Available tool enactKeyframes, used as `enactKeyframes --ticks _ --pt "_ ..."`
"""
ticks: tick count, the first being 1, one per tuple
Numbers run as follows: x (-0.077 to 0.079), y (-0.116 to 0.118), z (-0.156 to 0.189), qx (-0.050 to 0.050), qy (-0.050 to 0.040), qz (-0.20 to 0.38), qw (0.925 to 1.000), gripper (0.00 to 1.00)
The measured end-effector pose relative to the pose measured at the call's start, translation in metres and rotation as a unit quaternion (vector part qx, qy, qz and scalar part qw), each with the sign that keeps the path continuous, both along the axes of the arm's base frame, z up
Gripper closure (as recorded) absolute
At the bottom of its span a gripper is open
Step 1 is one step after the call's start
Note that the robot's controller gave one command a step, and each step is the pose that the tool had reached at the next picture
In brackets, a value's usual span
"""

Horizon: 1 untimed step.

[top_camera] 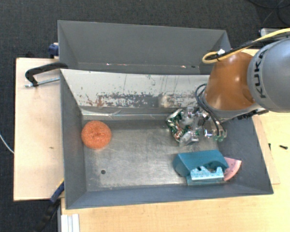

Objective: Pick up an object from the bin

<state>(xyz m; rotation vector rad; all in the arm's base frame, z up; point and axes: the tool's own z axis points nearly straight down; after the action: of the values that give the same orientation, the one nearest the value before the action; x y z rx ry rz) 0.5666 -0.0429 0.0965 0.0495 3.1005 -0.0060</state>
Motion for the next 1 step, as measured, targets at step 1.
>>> enactKeyframes --ticks 1 --pt "-0.0001 0.0000 0.0000 0.000 0.0001 0.000 1.0000 1.00"
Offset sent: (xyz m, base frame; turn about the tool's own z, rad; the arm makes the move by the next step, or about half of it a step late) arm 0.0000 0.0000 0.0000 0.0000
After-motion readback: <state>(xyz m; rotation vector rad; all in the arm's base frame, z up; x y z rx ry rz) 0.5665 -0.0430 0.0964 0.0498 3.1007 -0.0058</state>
